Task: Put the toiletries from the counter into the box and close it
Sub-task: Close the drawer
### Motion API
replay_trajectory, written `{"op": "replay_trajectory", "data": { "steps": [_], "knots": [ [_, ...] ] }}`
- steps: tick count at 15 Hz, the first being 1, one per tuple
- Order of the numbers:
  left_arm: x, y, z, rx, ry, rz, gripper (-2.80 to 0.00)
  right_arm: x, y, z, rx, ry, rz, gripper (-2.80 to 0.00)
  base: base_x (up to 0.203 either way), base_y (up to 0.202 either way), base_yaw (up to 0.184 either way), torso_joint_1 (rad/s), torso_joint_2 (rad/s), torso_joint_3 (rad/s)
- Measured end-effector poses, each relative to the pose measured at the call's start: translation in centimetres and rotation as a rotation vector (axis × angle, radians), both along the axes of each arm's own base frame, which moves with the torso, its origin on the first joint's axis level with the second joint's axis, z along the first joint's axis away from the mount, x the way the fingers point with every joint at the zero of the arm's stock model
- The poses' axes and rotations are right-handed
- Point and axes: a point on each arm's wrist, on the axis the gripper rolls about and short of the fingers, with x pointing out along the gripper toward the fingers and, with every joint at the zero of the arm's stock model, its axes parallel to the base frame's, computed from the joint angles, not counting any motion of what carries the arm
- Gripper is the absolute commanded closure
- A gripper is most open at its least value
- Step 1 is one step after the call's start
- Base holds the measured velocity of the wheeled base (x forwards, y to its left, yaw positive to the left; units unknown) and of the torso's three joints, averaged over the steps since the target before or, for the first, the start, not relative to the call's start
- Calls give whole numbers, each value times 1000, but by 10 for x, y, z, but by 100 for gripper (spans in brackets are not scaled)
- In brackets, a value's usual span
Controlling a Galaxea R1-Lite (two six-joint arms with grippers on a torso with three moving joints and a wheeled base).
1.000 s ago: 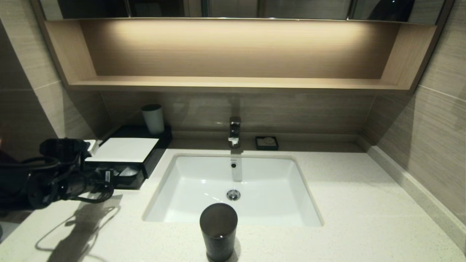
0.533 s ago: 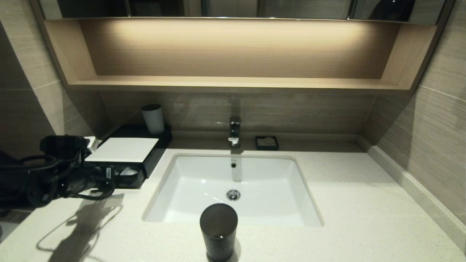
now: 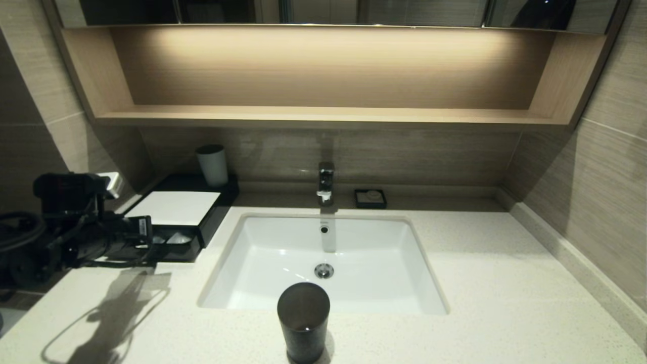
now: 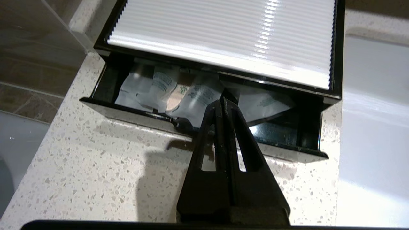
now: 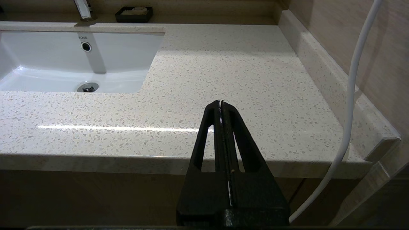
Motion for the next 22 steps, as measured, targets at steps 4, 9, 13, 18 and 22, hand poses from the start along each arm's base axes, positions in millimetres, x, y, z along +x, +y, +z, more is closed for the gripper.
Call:
{"op": "replay_trajectory", "data": {
  "steps": [4,9,13,18,22],
  "knots": [
    [-6,0,-12,-2,53,0,0,0,0,0,0,0,0,0,0,0,0,0,0,0],
    [-7,1,-31,-10,121,4,0,0,0,0,0,0,0,0,0,0,0,0,0,0],
    [-5,2,-39,-14,147,7,0,0,0,0,0,0,0,0,0,0,0,0,0,0],
    [-1,3,-47,-17,168,9,0,0,0,0,0,0,0,0,0,0,0,0,0,0],
    [3,4,-52,-19,175,9,0,0,0,0,0,0,0,0,0,0,0,0,0,0]
  ]
}}
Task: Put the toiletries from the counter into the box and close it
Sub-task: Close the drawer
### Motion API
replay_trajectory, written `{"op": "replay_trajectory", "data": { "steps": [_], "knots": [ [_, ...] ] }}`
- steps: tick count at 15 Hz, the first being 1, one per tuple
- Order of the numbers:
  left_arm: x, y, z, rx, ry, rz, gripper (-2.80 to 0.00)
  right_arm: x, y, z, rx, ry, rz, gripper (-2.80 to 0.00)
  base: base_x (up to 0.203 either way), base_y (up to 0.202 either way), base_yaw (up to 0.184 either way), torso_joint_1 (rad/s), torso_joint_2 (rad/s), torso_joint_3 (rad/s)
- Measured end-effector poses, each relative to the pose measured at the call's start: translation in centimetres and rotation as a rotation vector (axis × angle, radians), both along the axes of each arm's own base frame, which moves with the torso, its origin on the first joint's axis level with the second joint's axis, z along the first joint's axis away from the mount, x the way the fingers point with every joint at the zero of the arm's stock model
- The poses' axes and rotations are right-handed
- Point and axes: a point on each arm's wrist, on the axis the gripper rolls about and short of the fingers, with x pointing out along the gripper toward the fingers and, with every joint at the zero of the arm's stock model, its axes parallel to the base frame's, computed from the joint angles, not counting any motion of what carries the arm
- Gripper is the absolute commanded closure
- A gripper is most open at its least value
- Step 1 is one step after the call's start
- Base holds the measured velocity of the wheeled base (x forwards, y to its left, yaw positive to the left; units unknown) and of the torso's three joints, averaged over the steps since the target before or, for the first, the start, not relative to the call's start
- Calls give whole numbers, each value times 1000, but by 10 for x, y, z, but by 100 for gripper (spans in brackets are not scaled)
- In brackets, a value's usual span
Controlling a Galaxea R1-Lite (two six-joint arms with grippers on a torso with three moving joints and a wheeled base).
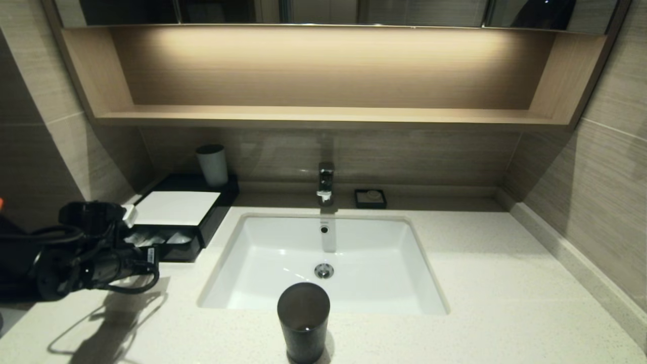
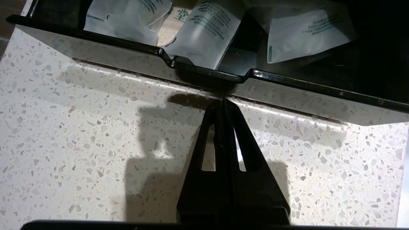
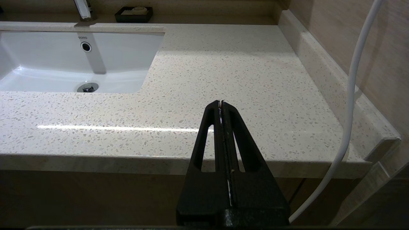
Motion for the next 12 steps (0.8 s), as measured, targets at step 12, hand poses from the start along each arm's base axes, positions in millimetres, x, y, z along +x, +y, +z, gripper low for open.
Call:
{"op": "replay_trajectory", "data": {
  "steps": [12],
  "knots": [
    [15,4,1,3,-41,9,0,0,0,0,0,0,0,0,0,0,0,0,0,0]
  ]
}}
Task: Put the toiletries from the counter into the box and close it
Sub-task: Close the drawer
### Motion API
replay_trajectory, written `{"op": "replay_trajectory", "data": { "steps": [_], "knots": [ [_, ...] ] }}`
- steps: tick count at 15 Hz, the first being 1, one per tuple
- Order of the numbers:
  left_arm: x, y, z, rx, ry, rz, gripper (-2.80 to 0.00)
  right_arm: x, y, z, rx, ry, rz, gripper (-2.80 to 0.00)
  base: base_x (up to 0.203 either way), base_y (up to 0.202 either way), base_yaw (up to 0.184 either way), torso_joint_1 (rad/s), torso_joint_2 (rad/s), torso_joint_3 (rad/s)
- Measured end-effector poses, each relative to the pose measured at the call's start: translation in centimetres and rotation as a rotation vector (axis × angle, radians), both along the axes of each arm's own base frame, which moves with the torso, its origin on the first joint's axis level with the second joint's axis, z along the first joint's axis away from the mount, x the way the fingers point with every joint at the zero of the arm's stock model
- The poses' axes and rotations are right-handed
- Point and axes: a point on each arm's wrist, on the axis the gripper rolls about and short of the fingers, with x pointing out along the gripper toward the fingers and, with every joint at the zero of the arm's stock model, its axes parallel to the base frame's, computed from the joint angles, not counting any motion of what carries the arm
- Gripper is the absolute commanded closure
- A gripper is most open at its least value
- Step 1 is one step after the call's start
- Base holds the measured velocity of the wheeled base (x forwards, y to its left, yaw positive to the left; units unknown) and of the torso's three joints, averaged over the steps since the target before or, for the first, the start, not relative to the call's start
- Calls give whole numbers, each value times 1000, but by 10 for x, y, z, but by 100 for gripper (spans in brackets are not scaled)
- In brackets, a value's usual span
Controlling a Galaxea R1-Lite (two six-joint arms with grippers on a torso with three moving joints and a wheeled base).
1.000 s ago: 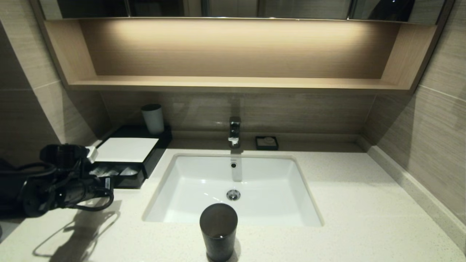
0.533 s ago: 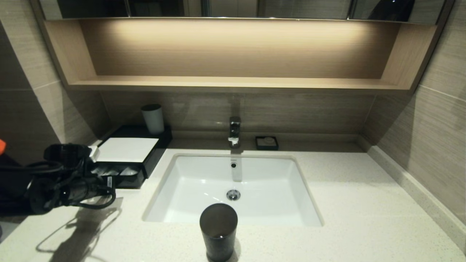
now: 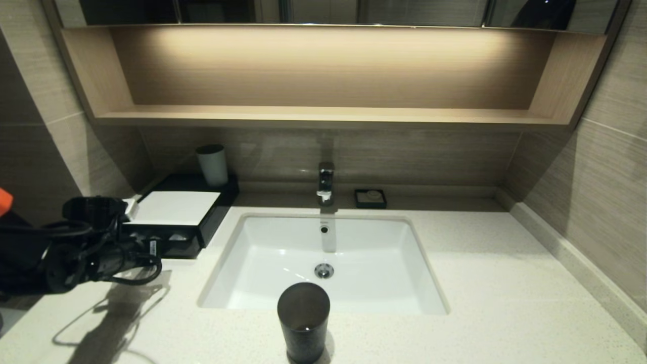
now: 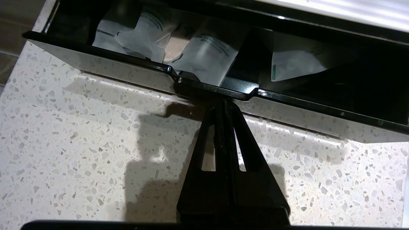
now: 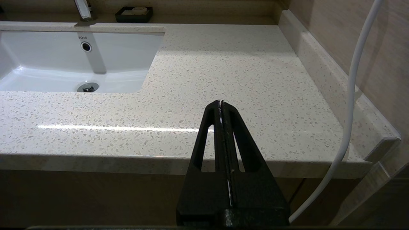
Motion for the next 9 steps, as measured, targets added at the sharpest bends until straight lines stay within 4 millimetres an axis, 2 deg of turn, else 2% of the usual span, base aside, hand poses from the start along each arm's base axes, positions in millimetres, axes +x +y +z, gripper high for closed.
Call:
{"op": "replay_trajectory", "data": {
  "steps": [9],
  "knots": [
    [9,1,5,3,-31,-2,0,0,0,0,0,0,0,0,0,0,0,0,0,0]
  ]
}}
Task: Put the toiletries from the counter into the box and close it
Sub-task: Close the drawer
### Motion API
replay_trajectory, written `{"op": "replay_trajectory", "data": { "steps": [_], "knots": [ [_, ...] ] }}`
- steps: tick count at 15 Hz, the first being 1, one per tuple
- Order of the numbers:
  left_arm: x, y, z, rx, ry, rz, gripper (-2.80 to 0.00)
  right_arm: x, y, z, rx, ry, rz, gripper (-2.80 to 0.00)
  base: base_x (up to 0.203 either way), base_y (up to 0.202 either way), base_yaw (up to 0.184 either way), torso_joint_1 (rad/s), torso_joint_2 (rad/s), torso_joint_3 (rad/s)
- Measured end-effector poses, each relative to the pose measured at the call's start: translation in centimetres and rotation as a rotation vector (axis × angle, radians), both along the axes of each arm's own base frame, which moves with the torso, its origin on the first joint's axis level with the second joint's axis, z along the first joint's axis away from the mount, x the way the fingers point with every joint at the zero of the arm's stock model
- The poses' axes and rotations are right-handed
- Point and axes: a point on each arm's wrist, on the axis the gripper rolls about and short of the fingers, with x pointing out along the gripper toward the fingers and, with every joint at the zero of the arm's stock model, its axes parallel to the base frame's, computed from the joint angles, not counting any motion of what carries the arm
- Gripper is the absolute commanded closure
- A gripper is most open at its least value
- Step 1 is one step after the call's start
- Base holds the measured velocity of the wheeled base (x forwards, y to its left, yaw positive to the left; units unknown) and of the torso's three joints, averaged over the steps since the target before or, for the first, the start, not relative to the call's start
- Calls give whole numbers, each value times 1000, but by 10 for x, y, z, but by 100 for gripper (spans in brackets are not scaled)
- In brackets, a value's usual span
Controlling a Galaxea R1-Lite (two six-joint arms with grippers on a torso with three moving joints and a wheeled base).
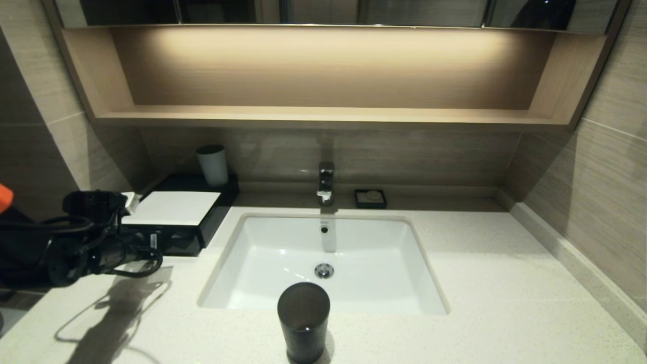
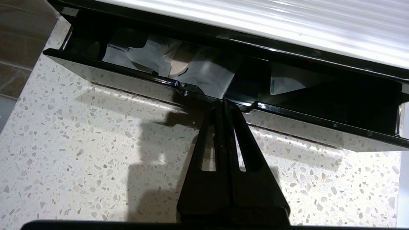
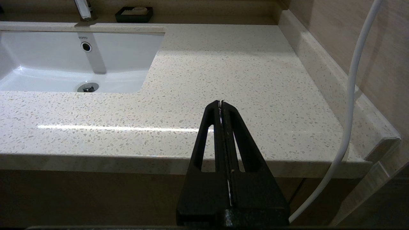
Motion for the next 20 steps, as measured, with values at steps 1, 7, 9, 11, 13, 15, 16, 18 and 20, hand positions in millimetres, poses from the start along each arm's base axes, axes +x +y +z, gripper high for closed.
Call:
{"op": "replay_trajectory", "data": {
  "steps": [1,7,9,11,13,15,16,18,20],
  "knots": [
    [0,0,0,0,-1,0,0,0,0,0,0,0,0,0,0,0,0,0,0,0],
    [-10,-1,-3,-3,29,2,0,0,0,0,0,0,0,0,0,0,0,0,0,0],
    [-11,-1,-6,-4,39,1,0,0,0,0,0,0,0,0,0,0,0,0,0,0],
    [-10,-1,-8,-5,42,2,0,0,0,0,0,-1,0,0,0,0,0,0,0,0],
    [-7,-1,-9,-5,41,2,0,0,0,0,0,-1,0,0,0,0,0,0,0,0],
    [-3,0,-11,-5,43,1,0,0,0,0,0,-1,0,0,0,0,0,0,0,0],
    [-2,0,-12,-5,42,1,0,0,0,0,0,-1,0,0,0,0,0,0,0,0],
    [1,2,-13,-5,43,6,0,0,0,0,0,-1,0,0,0,0,0,0,0,0],
    [3,3,-13,-4,39,9,0,0,0,0,0,-1,0,0,0,0,0,0,0,0]
  ]
}}
